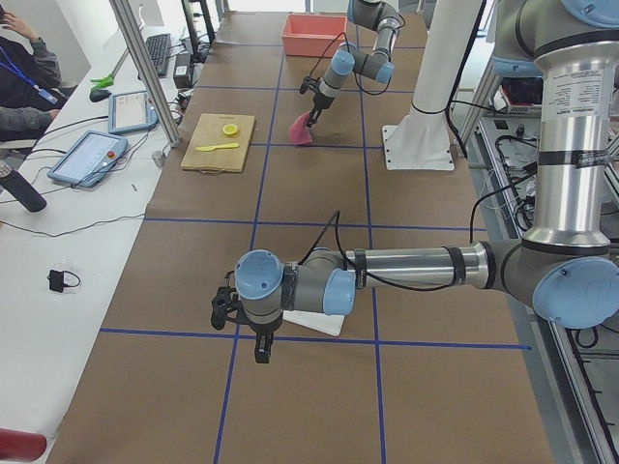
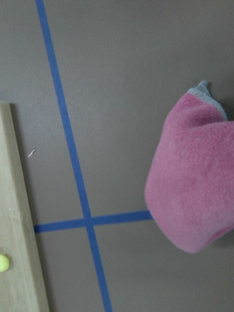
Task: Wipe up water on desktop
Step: 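Wipe the cloth again across the table center with the right gripper, then carry the cloth to the pink bin and drop it with the right gripper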
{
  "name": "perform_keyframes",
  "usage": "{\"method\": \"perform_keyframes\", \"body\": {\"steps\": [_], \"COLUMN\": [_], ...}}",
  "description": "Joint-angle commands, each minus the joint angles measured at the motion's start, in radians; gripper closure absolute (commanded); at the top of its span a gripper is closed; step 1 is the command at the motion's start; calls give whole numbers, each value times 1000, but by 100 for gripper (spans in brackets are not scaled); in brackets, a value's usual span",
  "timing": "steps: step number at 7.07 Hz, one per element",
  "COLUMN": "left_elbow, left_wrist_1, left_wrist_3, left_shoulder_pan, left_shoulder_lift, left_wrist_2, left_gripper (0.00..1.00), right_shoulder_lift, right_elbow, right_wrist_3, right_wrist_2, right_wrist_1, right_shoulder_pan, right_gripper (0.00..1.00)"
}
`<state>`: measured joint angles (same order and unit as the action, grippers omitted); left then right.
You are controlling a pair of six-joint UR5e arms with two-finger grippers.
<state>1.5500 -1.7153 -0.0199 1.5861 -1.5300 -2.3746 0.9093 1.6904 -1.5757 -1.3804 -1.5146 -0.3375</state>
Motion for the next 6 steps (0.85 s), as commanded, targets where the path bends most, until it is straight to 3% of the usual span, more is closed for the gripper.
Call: {"method": "perform_keyframes", "body": {"steps": [1, 2, 4, 6], "left_elbow": [-2, -2, -8, -8], "left_wrist_1": [-1, -3, -3, -3], "left_wrist_3": [0, 0, 2, 2], "left_shoulder_pan": [0, 0, 0, 0], "left_shoulder_lift": [2, 5, 5, 5], "left_wrist_2": [0, 0, 0, 0], "left_gripper": [2, 2, 1, 1], "right_shoulder_lift": [-27, -27, 32, 187], "right_elbow": [70, 162, 379, 533], "right_wrist_3": [-35, -15, 124, 323], "right_wrist_2": [18, 8, -124, -262], "right_wrist_1": [-18, -151, -365, -383], "right_shoulder_pan": [8, -18, -131, -292], "right_gripper": [100, 100, 100, 100]}}
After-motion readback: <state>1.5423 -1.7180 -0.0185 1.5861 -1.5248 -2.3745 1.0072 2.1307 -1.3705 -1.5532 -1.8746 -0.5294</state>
